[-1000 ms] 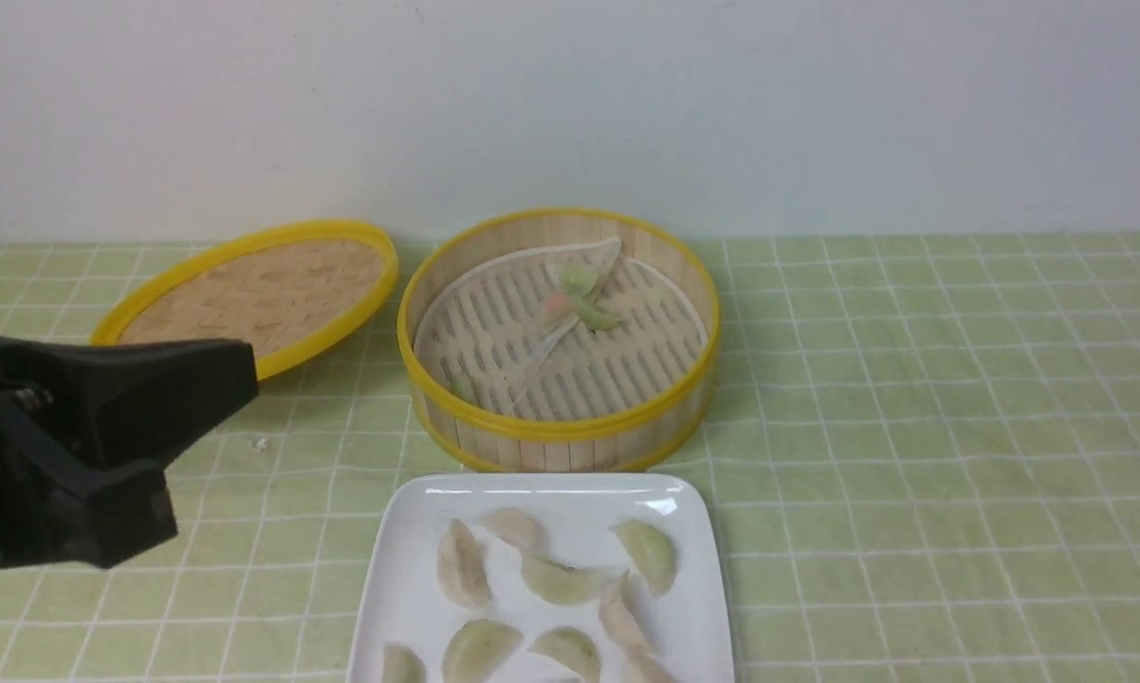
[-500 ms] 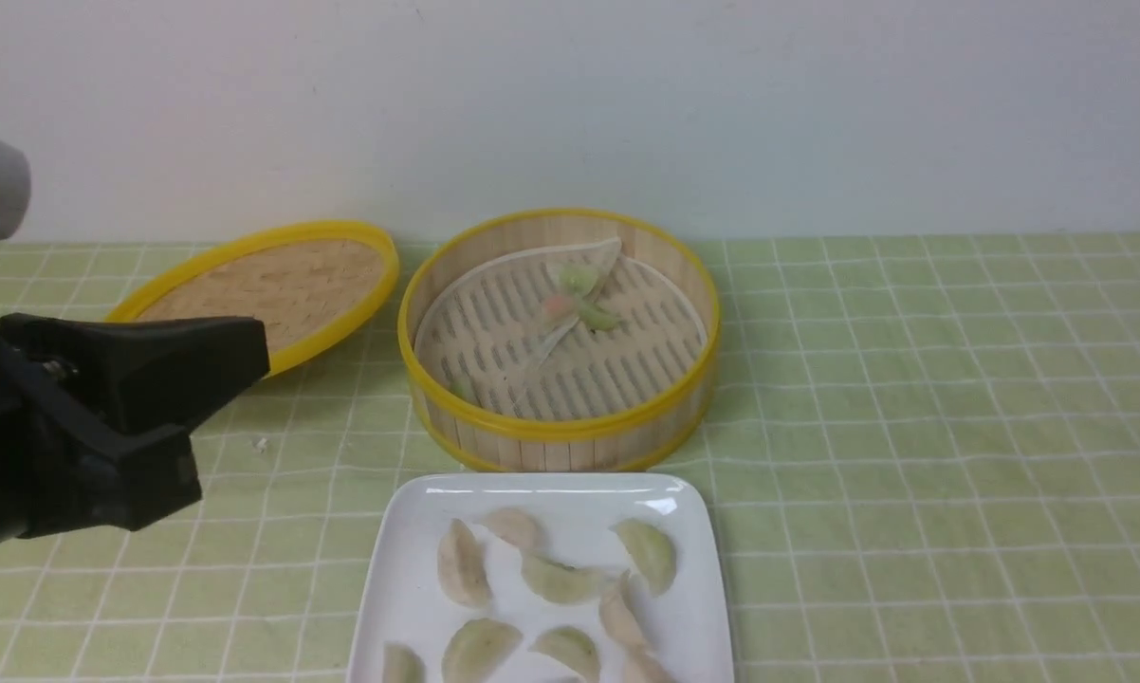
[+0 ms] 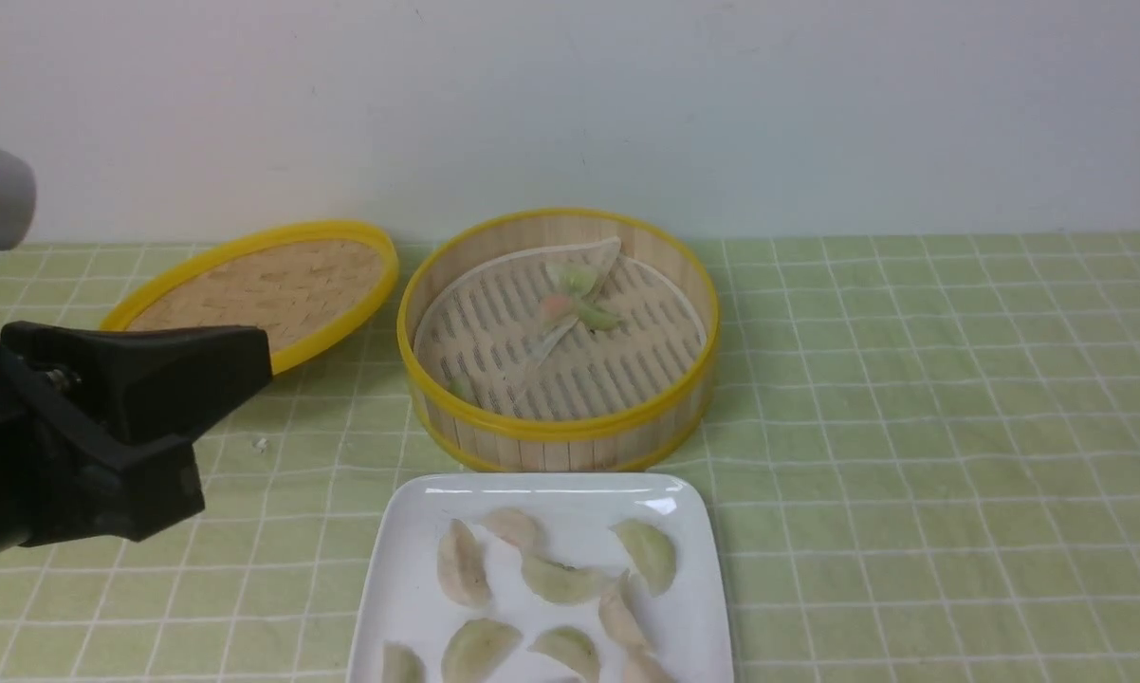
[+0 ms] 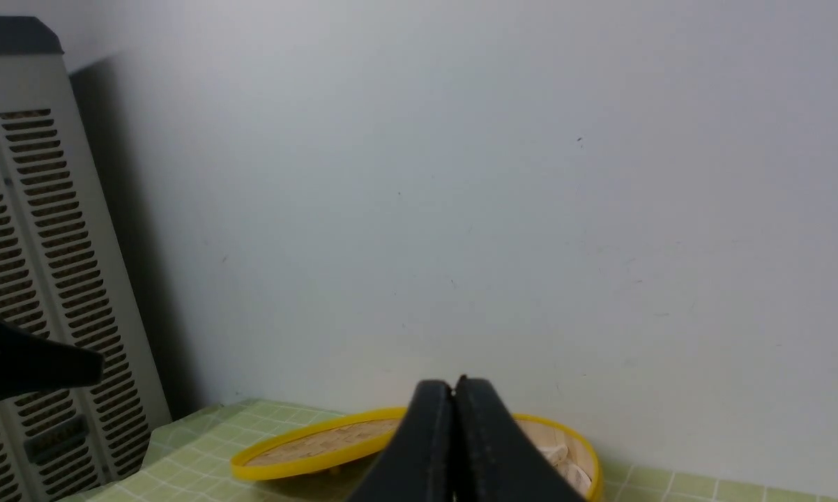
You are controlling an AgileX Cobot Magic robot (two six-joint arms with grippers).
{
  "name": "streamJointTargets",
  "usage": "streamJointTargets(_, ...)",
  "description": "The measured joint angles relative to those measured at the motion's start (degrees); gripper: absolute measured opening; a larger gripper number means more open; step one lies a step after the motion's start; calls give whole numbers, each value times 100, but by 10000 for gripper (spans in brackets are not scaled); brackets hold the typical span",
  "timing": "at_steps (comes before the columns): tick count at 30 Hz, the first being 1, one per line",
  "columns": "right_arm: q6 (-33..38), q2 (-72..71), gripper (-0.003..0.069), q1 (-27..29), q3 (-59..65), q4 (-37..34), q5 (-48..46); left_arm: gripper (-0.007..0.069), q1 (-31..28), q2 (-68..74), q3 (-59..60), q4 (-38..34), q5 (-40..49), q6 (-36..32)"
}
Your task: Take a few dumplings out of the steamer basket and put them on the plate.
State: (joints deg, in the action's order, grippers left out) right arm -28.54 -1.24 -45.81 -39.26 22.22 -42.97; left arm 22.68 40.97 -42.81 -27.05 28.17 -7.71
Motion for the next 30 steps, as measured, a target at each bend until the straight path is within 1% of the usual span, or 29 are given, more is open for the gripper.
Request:
streamJointTargets(6,0,0,-14,0,0,0,0,-6,43,0,0,22,0,-40)
streamJointTargets(10,0,0,-14,0,0,-7,0,-6,95,-18,0,291,0,-532)
streamJointTargets(12,0,0,-14,0,0,-14,0,-6,95,-76,8,560,8,-720)
streamJointTargets(15,0,0,-14,0,0,-14,0,-6,95,-324,118,1044,21,-738)
streamJointTargets(20,0,0,-14,0,0,-14,0,-6,74,-1310,781,2202,-67,-280)
streamJointTargets(22,23,0,-14,0,0,-14,0,-6,-31,-1760,1159,2506,-186,-195)
streamJointTargets(24,30,0,-14,0,0,-14,0,-6,-258,-2163,1596,2705,-320,-188)
streamJointTargets(26,41,0,-14,0,0,-14,0,-6,-760,-2923,2331,2794,-386,-237)
streamJointTargets(27,41,0,-14,0,0,-14,0,-6,-800,-2923,2383,2791,-392,-246)
streamJointTargets(30,46,0,-14,0,0,-14,0,-6,-1448,-3655,3135,2830,-405,-298)
